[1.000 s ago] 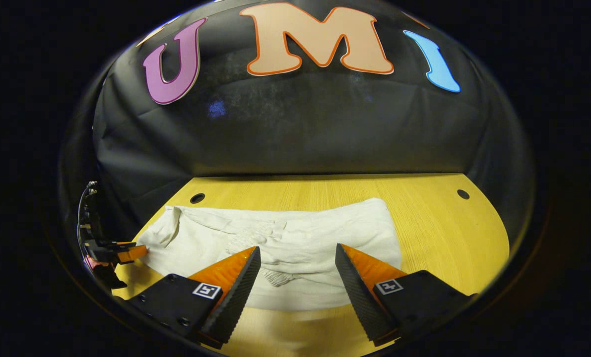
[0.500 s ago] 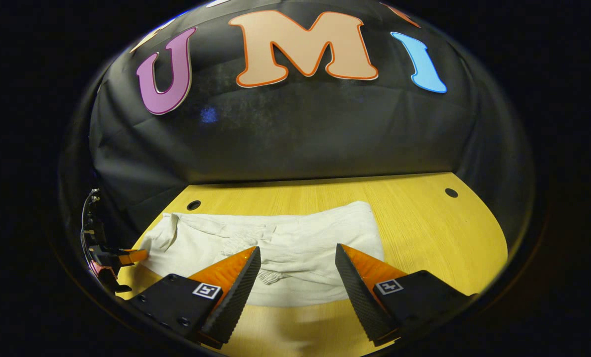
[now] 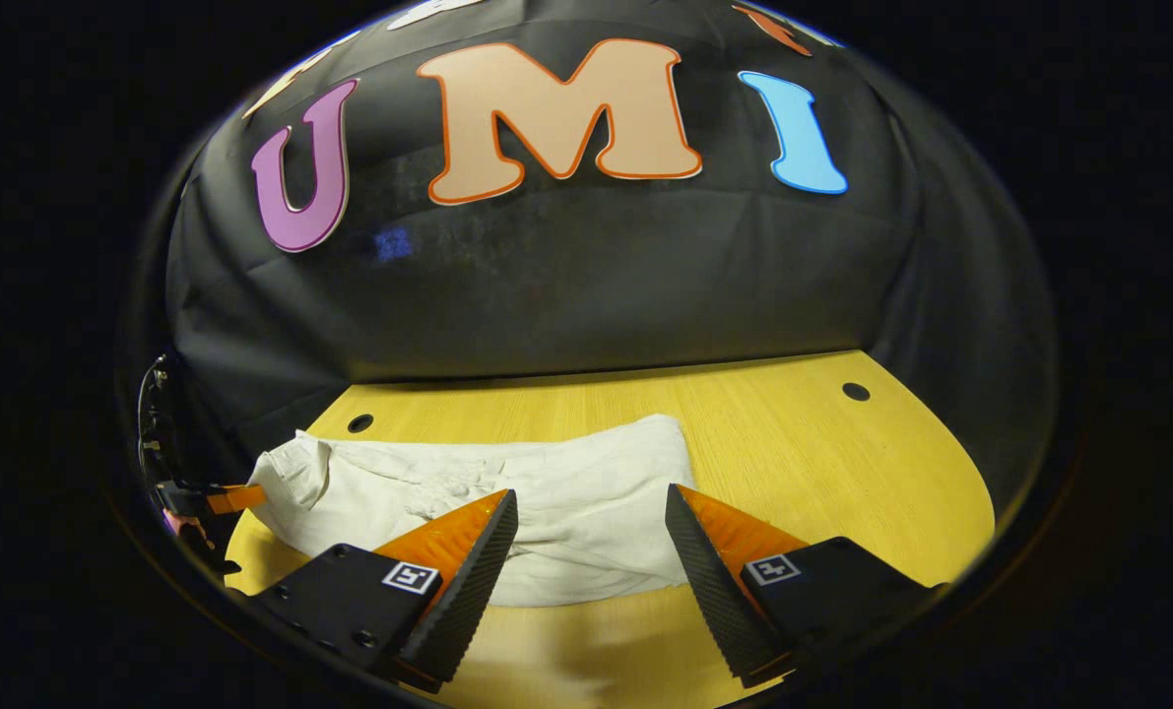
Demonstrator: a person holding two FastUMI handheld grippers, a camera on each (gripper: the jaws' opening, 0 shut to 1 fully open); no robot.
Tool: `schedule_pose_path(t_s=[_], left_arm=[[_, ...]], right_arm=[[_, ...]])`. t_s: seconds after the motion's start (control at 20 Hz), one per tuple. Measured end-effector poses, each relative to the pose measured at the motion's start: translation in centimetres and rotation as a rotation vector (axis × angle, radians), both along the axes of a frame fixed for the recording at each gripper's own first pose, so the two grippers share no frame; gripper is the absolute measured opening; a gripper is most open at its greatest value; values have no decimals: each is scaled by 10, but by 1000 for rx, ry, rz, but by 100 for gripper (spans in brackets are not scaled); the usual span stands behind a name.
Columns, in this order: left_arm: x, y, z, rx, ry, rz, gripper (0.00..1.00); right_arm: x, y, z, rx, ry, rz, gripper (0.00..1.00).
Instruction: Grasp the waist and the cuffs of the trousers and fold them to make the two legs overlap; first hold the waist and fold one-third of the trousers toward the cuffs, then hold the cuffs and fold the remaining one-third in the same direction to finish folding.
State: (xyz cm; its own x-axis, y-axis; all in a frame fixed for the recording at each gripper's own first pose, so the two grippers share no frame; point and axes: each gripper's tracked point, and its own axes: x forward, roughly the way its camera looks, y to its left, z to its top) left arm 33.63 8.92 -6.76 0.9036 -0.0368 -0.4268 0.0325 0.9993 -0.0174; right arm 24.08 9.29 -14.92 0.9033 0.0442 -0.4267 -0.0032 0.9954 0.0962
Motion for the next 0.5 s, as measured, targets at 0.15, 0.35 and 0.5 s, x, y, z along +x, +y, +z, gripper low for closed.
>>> schedule_pose_path(t_s=[0.15, 0.35, 0.5], left_arm=[[2, -43, 17, -53, -25, -28, 0], [12, -99, 45, -71, -79, -43, 0], [11, -146, 68, -76, -117, -63, 0]], right_arm=[[-4, -19, 3, -5, -7, 5, 93], [-11, -44, 0, -5, 3, 46, 97], [-14, -63, -2, -5, 10, 84, 93]])
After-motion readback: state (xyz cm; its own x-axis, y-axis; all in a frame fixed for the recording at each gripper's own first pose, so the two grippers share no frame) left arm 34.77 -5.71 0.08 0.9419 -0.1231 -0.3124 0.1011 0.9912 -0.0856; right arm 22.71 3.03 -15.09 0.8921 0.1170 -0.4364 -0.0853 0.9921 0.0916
